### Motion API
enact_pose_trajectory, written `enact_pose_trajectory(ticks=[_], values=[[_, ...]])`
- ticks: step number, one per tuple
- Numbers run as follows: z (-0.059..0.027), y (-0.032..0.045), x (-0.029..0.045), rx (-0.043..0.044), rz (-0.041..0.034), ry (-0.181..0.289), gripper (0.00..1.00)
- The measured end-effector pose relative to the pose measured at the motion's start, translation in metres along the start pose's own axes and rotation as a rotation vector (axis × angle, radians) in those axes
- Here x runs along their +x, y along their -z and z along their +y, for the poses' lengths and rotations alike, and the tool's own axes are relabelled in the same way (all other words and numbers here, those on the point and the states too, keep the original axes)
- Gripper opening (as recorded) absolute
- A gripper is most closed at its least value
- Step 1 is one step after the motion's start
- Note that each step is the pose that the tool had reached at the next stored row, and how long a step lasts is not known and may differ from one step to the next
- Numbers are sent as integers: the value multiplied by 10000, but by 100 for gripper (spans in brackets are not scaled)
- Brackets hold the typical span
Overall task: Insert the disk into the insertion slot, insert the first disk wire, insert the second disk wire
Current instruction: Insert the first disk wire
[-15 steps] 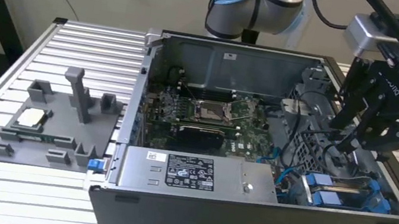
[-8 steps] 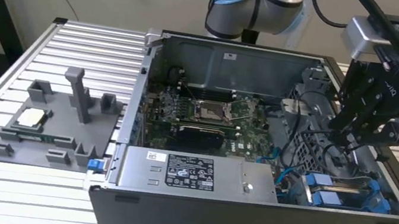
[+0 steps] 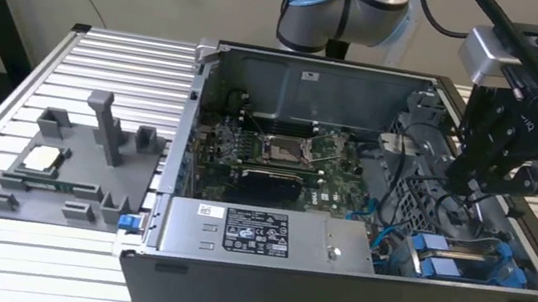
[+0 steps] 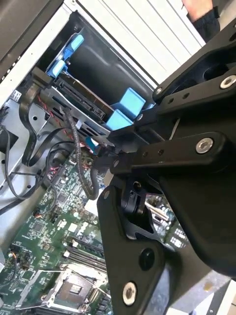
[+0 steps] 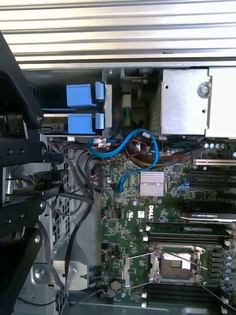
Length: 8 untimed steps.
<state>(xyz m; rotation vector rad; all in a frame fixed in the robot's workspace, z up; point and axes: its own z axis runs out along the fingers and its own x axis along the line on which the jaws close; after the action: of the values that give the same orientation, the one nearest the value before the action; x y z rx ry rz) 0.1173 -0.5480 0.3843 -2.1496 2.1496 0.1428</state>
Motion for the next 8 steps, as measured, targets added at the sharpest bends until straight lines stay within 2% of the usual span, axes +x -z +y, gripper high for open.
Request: enact_pose_trajectory(ticks=[3, 8], values=[[0, 0, 0, 0, 0, -1, 19], [0, -1, 0, 0, 1, -1, 19]])
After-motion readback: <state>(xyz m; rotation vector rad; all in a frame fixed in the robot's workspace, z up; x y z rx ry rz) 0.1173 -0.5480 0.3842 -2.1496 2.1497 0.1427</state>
